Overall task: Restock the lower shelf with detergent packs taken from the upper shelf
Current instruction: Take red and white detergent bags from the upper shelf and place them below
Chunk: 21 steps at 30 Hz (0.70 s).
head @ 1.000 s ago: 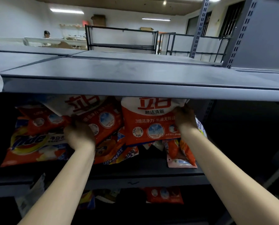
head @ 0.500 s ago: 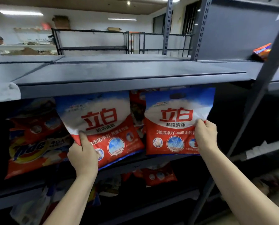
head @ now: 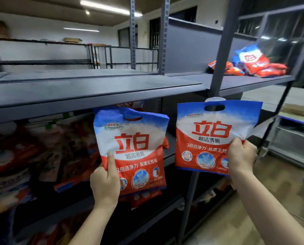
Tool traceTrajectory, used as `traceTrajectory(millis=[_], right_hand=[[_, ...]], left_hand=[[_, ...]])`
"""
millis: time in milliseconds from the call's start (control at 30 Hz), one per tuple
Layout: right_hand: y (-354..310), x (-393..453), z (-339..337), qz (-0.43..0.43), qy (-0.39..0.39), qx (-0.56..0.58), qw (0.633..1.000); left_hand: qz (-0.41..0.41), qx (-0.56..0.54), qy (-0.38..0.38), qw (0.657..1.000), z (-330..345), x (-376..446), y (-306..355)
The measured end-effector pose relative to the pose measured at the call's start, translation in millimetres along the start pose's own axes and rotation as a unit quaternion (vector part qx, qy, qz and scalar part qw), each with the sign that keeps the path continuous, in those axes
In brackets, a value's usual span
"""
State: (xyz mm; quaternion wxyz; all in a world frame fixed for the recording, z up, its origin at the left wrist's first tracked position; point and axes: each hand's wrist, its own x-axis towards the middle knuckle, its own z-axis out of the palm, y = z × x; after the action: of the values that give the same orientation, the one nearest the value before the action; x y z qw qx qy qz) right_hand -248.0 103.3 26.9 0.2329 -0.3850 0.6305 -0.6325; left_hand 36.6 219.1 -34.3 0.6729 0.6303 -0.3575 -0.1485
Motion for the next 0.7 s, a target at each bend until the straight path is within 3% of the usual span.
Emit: traceTrajectory(millis=[300, 567, 700], right_hand=[[23.9, 91.5, -65.3, 0.012, 0.064, 0.048, 0.997], [45.6, 219.5, -115.7, -0.004, 0.136, 0.040, 0.990], [55.0, 278.7, -134.0, -0.004, 0.132, 0.040, 0.990]], left_hand=[[0.023, -0.078, -0.096, 0.992, 107.2, -20.6, 37.5], [0.037, -0.105, -0.090, 0.990, 261.2, -47.8, 75.9], [0.032, -0.127, -0.072, 0.989, 327.8, -60.3, 89.8]])
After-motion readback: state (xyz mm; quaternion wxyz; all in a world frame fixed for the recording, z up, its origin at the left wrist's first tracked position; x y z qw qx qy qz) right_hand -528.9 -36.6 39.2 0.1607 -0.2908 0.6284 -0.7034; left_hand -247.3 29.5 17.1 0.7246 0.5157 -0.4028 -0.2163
